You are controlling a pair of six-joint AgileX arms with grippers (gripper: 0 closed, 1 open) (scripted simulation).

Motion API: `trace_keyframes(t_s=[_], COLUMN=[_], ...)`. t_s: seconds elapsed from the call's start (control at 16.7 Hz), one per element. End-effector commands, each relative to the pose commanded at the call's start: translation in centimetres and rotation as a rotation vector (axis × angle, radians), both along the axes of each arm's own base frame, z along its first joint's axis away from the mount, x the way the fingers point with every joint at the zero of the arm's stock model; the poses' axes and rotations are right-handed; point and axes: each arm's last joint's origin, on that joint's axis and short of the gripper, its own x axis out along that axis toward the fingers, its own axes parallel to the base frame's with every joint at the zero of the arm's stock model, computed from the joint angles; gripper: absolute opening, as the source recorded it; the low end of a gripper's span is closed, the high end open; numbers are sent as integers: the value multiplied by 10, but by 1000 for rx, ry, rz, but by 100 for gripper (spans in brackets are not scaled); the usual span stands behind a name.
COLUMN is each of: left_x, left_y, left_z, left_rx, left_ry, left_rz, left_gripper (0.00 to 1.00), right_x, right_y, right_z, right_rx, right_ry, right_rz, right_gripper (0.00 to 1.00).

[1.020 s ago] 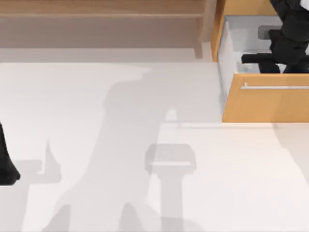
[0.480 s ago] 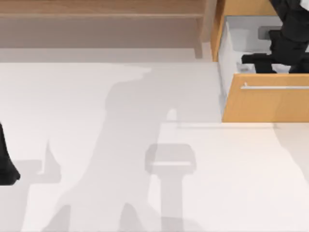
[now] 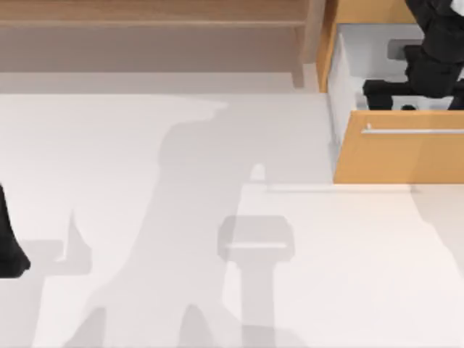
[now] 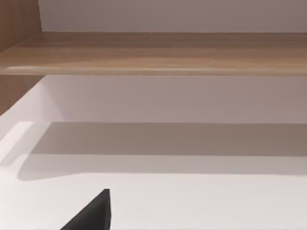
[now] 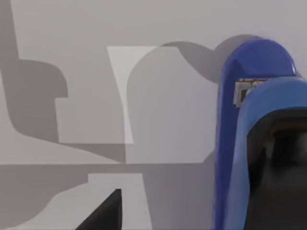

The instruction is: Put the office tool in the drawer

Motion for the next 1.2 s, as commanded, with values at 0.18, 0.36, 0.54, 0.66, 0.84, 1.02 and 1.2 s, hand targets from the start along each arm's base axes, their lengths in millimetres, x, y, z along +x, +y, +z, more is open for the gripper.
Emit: trace_keyframes(t_s=[0.18, 0.36, 0.54, 0.66, 0.84, 1.02, 1.2], left_x=[0, 0, 0, 0, 0, 0, 0], left_y=[0, 0, 0, 0, 0, 0, 0], left_z=[0, 0, 0, 0, 0, 0, 0], left_rx=[0, 0, 0, 0, 0, 0, 0], left_ry=[0, 0, 0, 0, 0, 0, 0], left_rz=[0, 0, 0, 0, 0, 0, 0], left_gripper=[100, 100, 100, 100, 100, 100, 100], right_x=[0, -1, -5, -10, -20, -37, -59], right_y=[0, 1, -2, -3, 5, 30, 63], right_z=[0, 3, 26, 50, 83, 100, 93], right_rx=[0, 1, 14, 26, 43, 56, 58], right_ry=[0, -7, -88, -191, -388, -582, -743], right_rz=[0, 5, 44, 96, 223, 408, 630], right_gripper=[100, 100, 100, 100, 100, 100, 100])
